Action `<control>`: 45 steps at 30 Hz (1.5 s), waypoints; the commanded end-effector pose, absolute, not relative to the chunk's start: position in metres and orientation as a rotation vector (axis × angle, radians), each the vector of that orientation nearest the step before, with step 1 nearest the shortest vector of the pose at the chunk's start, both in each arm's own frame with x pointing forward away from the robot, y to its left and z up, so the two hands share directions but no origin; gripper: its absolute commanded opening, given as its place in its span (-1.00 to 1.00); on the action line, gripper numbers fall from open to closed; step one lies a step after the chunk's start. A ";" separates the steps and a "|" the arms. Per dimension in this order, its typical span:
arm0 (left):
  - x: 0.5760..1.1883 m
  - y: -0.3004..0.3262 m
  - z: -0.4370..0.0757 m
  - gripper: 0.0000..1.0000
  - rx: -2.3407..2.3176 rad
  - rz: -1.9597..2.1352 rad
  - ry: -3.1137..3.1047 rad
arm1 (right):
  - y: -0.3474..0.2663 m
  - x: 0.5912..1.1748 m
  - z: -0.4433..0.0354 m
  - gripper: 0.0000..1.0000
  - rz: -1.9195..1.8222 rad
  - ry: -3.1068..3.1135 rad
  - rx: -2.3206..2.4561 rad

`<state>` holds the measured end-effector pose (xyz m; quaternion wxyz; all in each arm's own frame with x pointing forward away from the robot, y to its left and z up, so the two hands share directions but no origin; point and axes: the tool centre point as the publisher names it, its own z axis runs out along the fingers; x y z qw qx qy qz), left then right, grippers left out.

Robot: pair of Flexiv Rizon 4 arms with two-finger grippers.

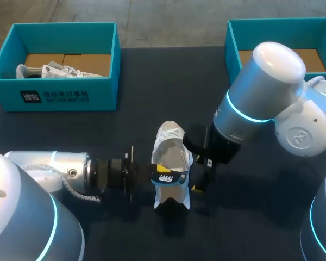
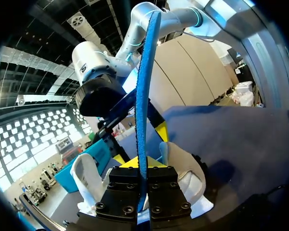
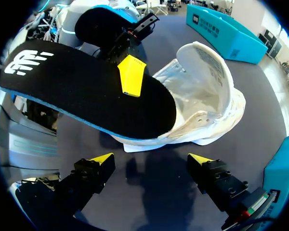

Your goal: Take the shoe out of the shoebox, open the shoe tongue, remove and reinsert the insole, then place the shoe into the shoebox

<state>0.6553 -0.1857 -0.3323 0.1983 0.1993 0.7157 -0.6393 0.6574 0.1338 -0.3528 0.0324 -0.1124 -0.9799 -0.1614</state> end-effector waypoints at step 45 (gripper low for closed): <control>0.665 -0.190 -0.338 -0.78 0.574 -1.715 2.075 | 0.134 0.656 -0.353 1.00 -0.493 -3.021 -0.349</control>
